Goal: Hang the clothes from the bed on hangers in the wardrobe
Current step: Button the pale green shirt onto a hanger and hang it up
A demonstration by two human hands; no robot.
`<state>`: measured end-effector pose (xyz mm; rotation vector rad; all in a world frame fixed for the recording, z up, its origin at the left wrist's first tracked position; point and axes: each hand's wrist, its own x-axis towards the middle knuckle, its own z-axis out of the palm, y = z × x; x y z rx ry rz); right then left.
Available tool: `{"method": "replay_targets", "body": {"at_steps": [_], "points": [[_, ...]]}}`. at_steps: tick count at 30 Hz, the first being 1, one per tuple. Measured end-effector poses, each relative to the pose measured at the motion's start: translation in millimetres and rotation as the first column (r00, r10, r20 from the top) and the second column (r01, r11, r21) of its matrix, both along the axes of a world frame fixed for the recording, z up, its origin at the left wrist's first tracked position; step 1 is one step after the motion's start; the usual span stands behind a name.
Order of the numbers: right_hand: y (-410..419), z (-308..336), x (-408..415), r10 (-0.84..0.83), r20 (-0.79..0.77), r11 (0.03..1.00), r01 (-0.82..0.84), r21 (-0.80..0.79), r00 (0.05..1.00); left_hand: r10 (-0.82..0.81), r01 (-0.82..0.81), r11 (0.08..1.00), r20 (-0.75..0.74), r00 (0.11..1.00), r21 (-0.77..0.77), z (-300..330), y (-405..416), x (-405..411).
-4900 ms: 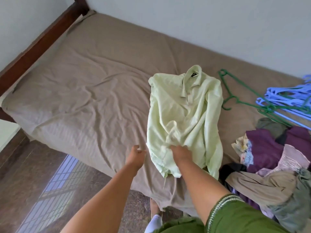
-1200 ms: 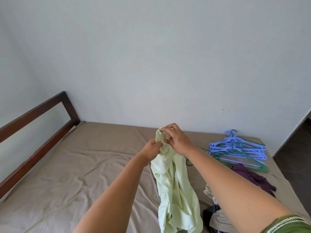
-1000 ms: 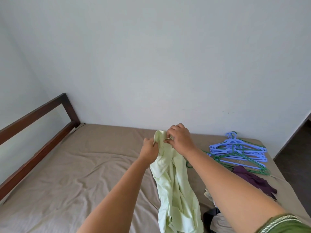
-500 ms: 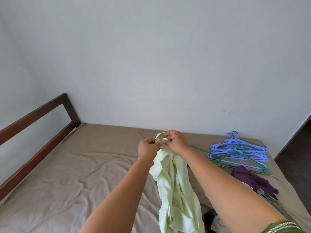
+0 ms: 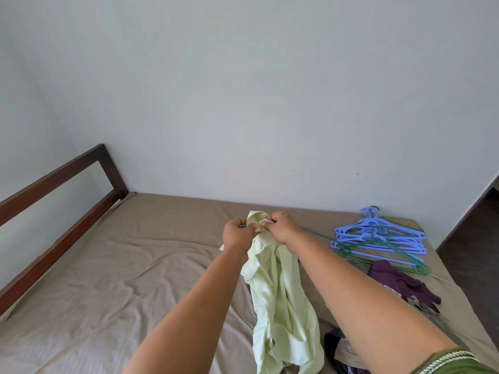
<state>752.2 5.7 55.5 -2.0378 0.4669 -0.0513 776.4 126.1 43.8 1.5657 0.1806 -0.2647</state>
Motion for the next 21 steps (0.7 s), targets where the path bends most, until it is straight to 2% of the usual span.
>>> {"method": "replay_targets", "body": {"at_steps": [7,13,17,21], "points": [[1.0,-1.8,4.0,-0.035,-0.091,0.997,0.040,0.061,0.995,0.089,-0.089,0.995,-0.006,0.996,-0.041,-2.6,-6.0,-9.9],[5.1,-2.5,3.0,-0.068,-0.076,0.996,0.063,-0.063,0.995,0.055,-0.056,0.994,-0.007,0.998,-0.095,-4.5,-8.6,-17.8],[6.8,-3.8,-3.2,-0.096,0.006,0.988,0.096,-0.123,0.995,0.031,-0.030,0.995,0.002,1.000,-0.099,-3.9,-3.1,-18.6],[4.5,-7.9,-7.7,-0.092,0.004,0.994,0.092,0.061,0.996,0.037,-0.037,0.997,-0.008,0.999,-0.070,-7.8,1.3,-18.5]]}}
